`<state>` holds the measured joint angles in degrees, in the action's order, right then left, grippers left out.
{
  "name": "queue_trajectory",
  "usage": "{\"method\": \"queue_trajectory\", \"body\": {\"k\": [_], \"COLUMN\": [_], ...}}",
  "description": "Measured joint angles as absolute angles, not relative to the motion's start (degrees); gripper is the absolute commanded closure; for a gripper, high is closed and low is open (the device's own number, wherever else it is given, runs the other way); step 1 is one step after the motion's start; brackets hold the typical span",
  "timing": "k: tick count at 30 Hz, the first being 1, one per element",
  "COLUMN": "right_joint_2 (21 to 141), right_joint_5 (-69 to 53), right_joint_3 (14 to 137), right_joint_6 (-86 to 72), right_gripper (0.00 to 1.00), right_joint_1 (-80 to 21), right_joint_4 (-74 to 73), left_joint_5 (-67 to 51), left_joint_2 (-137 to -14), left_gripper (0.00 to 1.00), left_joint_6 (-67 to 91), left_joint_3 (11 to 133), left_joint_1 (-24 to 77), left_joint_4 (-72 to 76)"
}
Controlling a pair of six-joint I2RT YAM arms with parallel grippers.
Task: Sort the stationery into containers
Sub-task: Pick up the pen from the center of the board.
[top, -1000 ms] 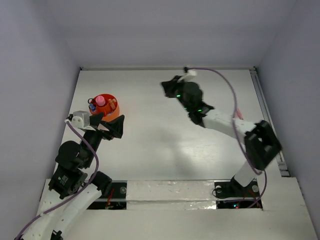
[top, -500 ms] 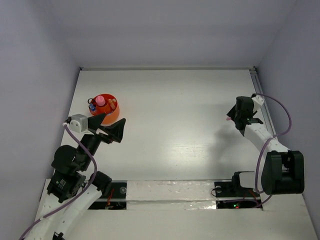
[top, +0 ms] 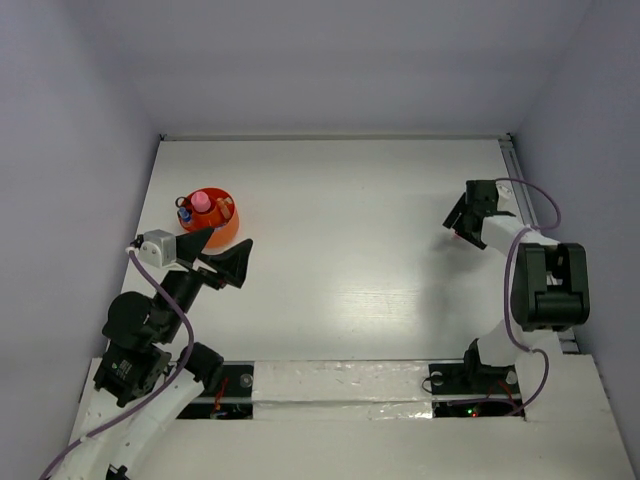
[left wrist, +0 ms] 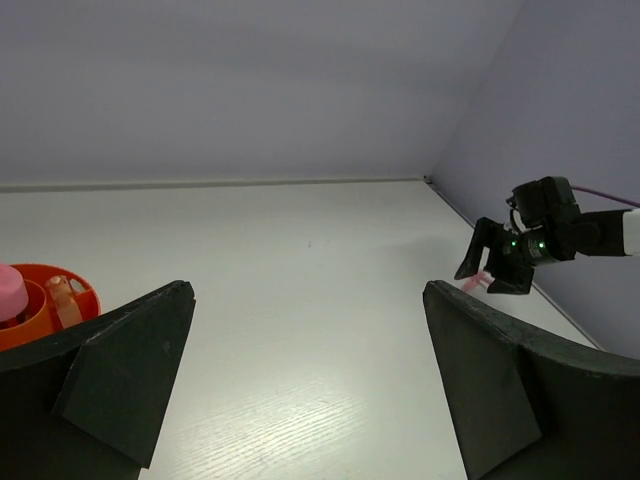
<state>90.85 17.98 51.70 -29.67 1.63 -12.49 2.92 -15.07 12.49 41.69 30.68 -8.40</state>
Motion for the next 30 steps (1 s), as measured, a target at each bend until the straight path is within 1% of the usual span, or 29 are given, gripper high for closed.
{"method": "queue_trajectory", "body": {"k": [2,3,5,13,15,20,21,22,23,26,29,30], "right_joint_2": [93.4,94.3,95.2,97.7,98.4,100.1,100.1,100.2,100.2,100.2,100.2,100.2], "right_joint_5": [17.5,17.2,16.8,15.7,15.4,15.2,15.2,15.2,15.2,15.6,15.9,15.9], "right_joint_3": [53.4,54.1,54.6,57.3,57.6,59.0,59.3,59.3,59.3,59.3,59.3,59.3], "right_joint_6": [-29.4,-29.3,-29.1,-28.8,-28.9,-28.8,-28.8,-28.7,-28.6,-28.3,-27.8,-27.6], "right_gripper": [0.29,0.35,0.4,0.48,0.49,0.55,0.58,0.64,0.65,0.77,0.84,0.92], "right_joint_1": [1.8,1.8,1.8,1.8,1.9,2.3,2.5,2.6,2.7,2.9,3.0,3.0], "right_joint_4": [-12.7,-12.9,-13.2,-15.2,-15.8,-18.2,-18.3,-18.4,-18.6,-19.1,-19.2,-19.2], "left_joint_5": [2.8,2.8,2.8,2.3,2.3,2.3,2.3,2.3,2.3,2.3,2.3,2.3], "left_joint_2": [-15.1,-15.1,-15.1,-15.1,-15.1,-15.1,-15.1,-15.1,-15.1,-15.1,-15.1,-15.1], "left_gripper": [0.01,0.01,0.01,0.01,0.01,0.01,0.01,0.01,0.01,0.01,0.01,0.01], "left_joint_6": [12.5,12.5,12.5,12.5,12.5,12.5,12.5,12.5,12.5,12.5,12.5,12.5], "left_joint_3": [41.7,41.7,41.7,41.7,41.7,41.7,41.7,41.7,41.7,41.7,41.7,41.7], "left_joint_1": [30.7,30.7,30.7,30.3,30.3,30.3,30.3,30.3,30.3,30.3,30.3,30.3], "left_joint_4": [-8.4,-8.4,-8.4,-8.4,-8.4,-8.4,-8.4,-8.4,-8.4,-8.4,-8.4,-8.4]}}
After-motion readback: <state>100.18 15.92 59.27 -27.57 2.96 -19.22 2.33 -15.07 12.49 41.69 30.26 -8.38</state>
